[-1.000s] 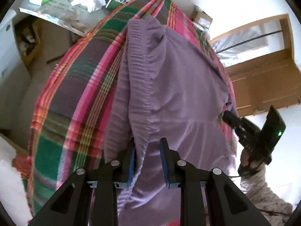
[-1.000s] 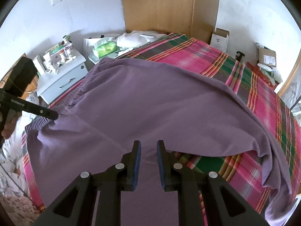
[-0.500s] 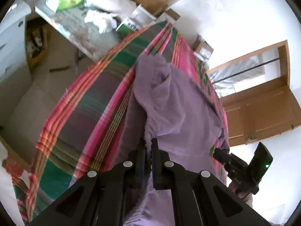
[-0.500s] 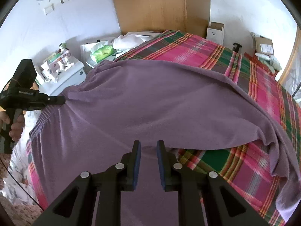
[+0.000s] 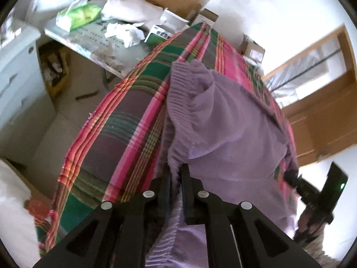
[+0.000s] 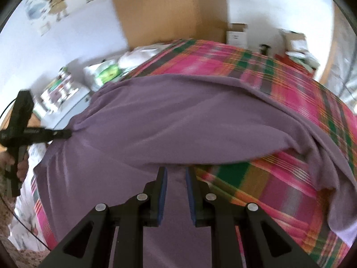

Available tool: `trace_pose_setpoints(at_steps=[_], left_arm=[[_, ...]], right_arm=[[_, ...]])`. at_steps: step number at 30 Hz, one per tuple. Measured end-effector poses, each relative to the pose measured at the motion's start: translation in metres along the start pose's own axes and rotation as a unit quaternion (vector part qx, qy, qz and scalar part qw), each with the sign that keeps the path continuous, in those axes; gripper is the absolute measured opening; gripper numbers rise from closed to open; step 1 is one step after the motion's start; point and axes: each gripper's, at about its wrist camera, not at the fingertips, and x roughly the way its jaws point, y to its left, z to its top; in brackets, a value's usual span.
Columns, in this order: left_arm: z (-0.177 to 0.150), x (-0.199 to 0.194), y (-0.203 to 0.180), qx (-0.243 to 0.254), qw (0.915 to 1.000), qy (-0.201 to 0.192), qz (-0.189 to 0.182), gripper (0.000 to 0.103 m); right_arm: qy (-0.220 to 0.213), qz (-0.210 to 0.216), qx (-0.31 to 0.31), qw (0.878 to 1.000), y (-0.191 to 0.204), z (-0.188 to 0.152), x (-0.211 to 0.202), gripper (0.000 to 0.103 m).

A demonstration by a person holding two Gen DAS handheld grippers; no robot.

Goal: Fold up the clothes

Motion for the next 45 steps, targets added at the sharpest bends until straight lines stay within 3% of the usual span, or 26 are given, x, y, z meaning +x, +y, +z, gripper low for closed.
trace_pose_setpoints(at_steps=[7,9,12,16,22,28,37,41,45], left_arm=[[-0.003,-0.030,-0.021,0.046,0.9945,-0.063,0.071,0.017],[-0.004,-0.034,-0.038,0.074,0.9925,-0.068,0.070,0.017],[-0.008,-0.025,-0.081,0.141,0.9878,-0.053,0.039,0.017],[-0.016,0.005,-0.142,0.218,0.9758,-0.006,-0.020,0.017],[-0.036,0.052,-0.208,0.280,0.9556,0.055,-0.074,0.017],[-0.039,0.089,-0.230,0.286,0.9492,0.098,-0.089,0.017],[0.002,0.103,-0.199,0.174,0.9797,0.067,-0.072,0.017],[0.006,0.109,-0.185,0.131,0.9841,0.078,-0.091,0.016],[0.004,0.108,-0.185,0.132,0.9839,0.080,-0.090,0.017]], right_arm=[[-0.019,-0.077,0.133,0.988,-0.091,-0.039,-0.039,0.020],[-0.025,-0.097,0.175,0.979,-0.117,-0.052,-0.050,0.022],[-0.036,-0.115,0.216,0.969,-0.141,-0.065,-0.062,0.025],[-0.034,-0.072,0.222,0.972,-0.141,-0.065,-0.058,0.028],[-0.013,-0.004,0.155,0.988,-0.099,-0.044,-0.023,0.028],[0.007,0.060,0.081,0.995,-0.050,-0.025,0.008,0.028],[0.015,0.088,0.020,0.996,-0.015,-0.007,0.033,0.028],[0.013,0.090,0.005,0.996,-0.003,-0.002,0.041,0.029],[0.009,0.092,-0.005,0.996,0.006,0.001,0.047,0.025]])
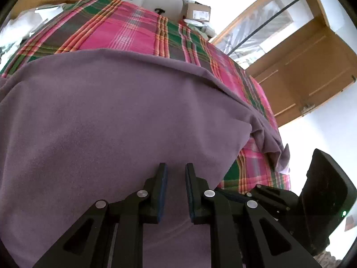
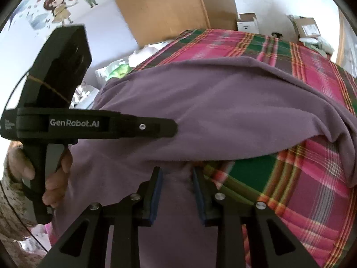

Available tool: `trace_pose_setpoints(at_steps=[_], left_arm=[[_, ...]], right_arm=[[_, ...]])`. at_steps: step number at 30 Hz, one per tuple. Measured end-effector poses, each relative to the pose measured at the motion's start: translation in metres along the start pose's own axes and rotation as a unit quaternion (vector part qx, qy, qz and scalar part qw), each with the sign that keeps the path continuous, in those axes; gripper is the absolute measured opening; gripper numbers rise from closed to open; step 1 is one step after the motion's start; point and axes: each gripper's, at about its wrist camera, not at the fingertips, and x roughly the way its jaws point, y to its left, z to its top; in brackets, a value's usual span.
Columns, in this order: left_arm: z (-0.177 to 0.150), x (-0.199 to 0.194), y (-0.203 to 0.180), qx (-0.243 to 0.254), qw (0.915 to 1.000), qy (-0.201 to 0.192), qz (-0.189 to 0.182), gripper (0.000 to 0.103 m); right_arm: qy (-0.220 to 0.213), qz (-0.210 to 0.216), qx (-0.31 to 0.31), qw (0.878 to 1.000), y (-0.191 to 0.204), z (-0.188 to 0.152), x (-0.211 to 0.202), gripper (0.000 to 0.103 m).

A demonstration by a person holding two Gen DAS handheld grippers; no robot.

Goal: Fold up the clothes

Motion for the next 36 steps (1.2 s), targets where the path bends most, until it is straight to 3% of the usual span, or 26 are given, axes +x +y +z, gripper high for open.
trace_pose_setpoints(at_steps=[1,3,7,10,15,20,25,28,30,36], left_arm=[[0.000,-0.001,0.001,-0.002,1.0000,0.000,0.001,0.017],[-0.001,-0.005,0.002,-0.004,1.0000,-0.001,0.001,0.017],[-0.011,-0.014,-0.018,0.026,0.9996,-0.004,0.005,0.017],[-0.019,-0.021,-0.034,0.051,0.9986,-0.007,0.009,0.017],[-0.032,-0.032,-0.061,0.093,0.9955,-0.011,0.015,0.017],[-0.039,-0.010,-0.071,0.132,0.9901,0.027,0.041,0.017],[-0.041,0.000,-0.072,0.157,0.9844,0.031,0.072,0.017],[-0.047,0.008,-0.078,0.189,0.9758,0.035,0.104,0.019],[-0.048,0.010,-0.081,0.205,0.9709,0.033,0.120,0.018],[-0.052,0.022,-0.088,0.245,0.9544,0.037,0.166,0.019]], right_arm=[[-0.002,0.001,0.001,1.000,0.000,0.000,-0.001,0.011],[-0.014,0.005,0.006,1.000,-0.001,-0.002,-0.007,0.005],[-0.074,0.025,-0.004,0.997,0.008,-0.013,-0.042,0.005],[-0.093,0.023,-0.041,0.995,0.023,-0.027,-0.054,0.005],[-0.053,0.038,-0.036,0.997,0.024,-0.036,-0.038,0.005],[-0.052,0.037,-0.002,0.998,0.004,-0.044,-0.057,0.012],[-0.068,-0.028,0.062,0.995,-0.042,-0.063,-0.093,0.019],[-0.082,-0.100,0.125,0.984,-0.084,-0.076,-0.119,0.024],[-0.092,-0.145,0.180,0.969,-0.114,-0.088,-0.139,0.026],[-0.159,-0.203,0.340,0.904,-0.191,-0.126,-0.199,0.040]])
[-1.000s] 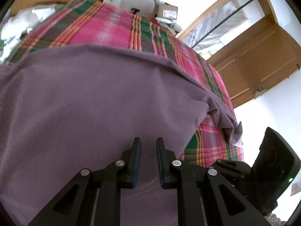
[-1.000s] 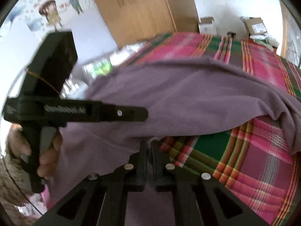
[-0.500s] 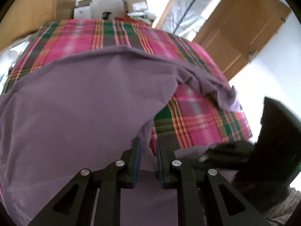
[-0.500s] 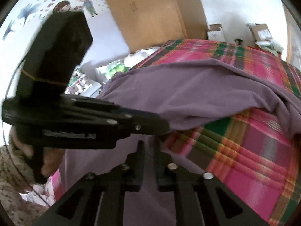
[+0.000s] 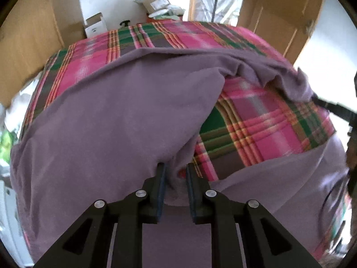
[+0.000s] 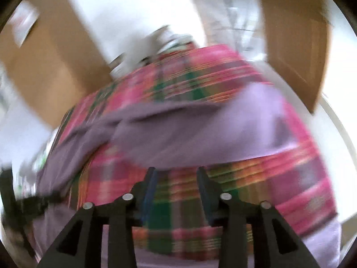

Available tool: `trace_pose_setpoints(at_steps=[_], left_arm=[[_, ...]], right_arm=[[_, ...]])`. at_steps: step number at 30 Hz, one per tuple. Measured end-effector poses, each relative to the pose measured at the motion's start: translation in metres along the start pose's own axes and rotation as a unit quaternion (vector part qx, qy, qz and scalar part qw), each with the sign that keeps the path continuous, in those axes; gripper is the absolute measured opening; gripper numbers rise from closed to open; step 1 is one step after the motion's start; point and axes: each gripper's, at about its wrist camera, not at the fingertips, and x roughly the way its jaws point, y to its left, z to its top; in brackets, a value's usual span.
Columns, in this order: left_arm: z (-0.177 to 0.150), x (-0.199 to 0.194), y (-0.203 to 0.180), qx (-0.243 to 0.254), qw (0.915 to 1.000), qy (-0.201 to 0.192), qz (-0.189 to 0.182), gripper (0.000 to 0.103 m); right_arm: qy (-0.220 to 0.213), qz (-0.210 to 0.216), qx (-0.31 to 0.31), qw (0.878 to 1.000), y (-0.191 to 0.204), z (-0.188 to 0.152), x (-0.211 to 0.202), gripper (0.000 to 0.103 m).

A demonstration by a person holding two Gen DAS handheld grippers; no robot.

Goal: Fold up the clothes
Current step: 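Grasp the garment fabric with the right gripper and lift it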

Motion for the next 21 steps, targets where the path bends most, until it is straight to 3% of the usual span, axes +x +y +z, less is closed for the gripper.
trace_pose_setpoints(at_steps=[5,8,15,20,21], left_arm=[[0.004,0.005,-0.003,0.002,1.0000,-0.001,0.010,0.019],[0.007,0.009,-0.004,0.001,0.9999,-0.002,0.014,0.019],[0.014,0.014,-0.006,0.000,0.9997,-0.003,0.025,0.019],[0.014,0.015,-0.009,0.017,0.9993,-0.008,0.032,0.019],[0.014,0.015,-0.008,0.021,0.9993,-0.010,0.029,0.019]], right_arm=[[-0.004,-0.026,0.050,0.998,-0.019,0.017,0.012,0.043],[0.009,-0.013,0.084,0.996,-0.019,0.021,0.033,0.044],[0.024,-0.010,0.073,0.997,0.004,0.021,0.055,0.045],[0.024,-0.005,0.116,0.993,-0.004,0.028,0.062,0.045],[0.022,-0.015,0.115,0.993,-0.004,0.030,0.064,0.040]])
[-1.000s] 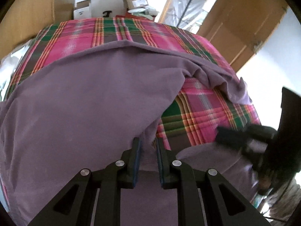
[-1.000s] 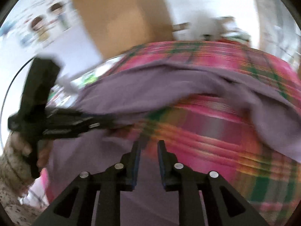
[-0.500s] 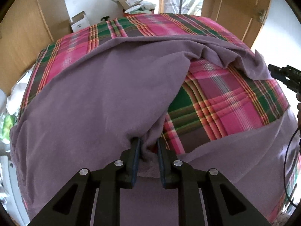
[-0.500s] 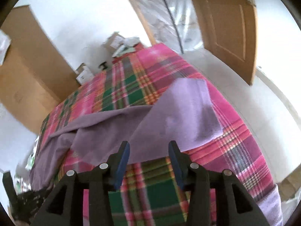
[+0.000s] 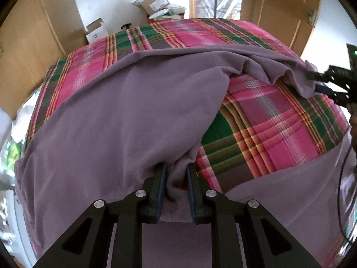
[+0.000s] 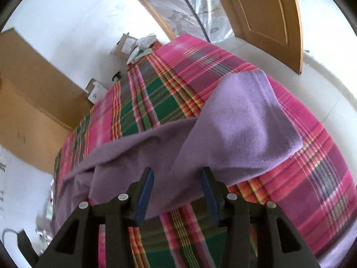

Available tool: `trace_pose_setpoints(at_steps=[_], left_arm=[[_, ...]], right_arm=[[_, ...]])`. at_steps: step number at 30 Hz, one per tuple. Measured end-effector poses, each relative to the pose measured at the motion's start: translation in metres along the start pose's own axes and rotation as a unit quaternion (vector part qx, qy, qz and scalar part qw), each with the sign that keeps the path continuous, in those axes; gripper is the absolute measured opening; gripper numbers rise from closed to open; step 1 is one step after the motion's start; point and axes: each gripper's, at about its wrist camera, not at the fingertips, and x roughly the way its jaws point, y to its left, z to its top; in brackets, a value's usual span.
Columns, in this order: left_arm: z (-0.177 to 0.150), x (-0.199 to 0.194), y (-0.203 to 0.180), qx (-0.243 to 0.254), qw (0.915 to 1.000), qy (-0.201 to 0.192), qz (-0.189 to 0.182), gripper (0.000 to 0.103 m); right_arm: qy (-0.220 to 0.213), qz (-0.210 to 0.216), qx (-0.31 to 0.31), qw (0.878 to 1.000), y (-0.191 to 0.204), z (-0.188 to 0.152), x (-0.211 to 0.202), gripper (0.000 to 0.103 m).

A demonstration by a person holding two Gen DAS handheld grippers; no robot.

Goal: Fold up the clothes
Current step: 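Grasp the garment fabric with the right gripper and lift it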

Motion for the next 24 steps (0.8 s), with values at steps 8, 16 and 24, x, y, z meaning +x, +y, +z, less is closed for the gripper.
trace_pose_setpoints(at_steps=[8,16,24], left_arm=[[-0.003,-0.004,0.019,-0.024,0.9981,-0.006,-0.057,0.007],[-0.010,-0.035,0.042,-0.047,0.9938,-0.036,-0.094,0.006],[-0.023,-0.057,0.064,-0.070,0.9867,-0.051,-0.137,0.006]], right_arm=[[-0.024,-0.017,-0.014,0.999,0.001,0.008,-0.001,0.008],[-0.091,-0.027,-0.024,0.995,-0.002,0.032,-0.045,0.007],[-0.114,-0.077,-0.038,0.990,-0.011,0.069,-0.050,0.005]])
